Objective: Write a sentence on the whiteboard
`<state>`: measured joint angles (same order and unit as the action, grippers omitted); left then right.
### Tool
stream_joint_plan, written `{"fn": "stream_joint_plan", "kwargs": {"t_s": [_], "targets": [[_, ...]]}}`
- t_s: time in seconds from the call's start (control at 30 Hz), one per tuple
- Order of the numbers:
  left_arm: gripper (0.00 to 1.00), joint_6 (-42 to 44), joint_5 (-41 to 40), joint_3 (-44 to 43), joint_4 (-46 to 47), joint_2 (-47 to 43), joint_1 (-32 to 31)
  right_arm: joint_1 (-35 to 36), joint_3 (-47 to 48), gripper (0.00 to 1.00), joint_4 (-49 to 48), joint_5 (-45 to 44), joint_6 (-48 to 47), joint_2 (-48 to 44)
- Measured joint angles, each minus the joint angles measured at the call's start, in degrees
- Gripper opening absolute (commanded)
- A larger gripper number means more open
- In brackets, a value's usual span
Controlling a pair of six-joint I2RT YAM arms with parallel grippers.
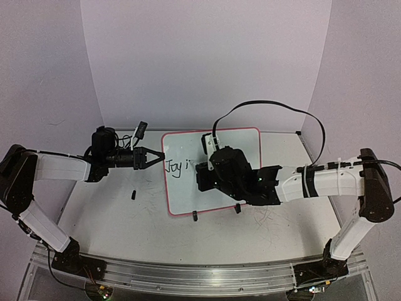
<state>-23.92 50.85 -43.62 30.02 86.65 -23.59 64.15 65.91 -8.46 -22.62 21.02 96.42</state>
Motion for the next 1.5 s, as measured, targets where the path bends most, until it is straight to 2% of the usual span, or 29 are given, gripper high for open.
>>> {"fn": "stream_joint_plan", "kwargs": {"t_s": [1.5], "targets": [[0.00, 0.0, -0.2, 0.0, -0.2, 0.0, 0.0, 0.2, -1.4, 0.00, 0.8, 1.8, 4.4, 0.5]]}}
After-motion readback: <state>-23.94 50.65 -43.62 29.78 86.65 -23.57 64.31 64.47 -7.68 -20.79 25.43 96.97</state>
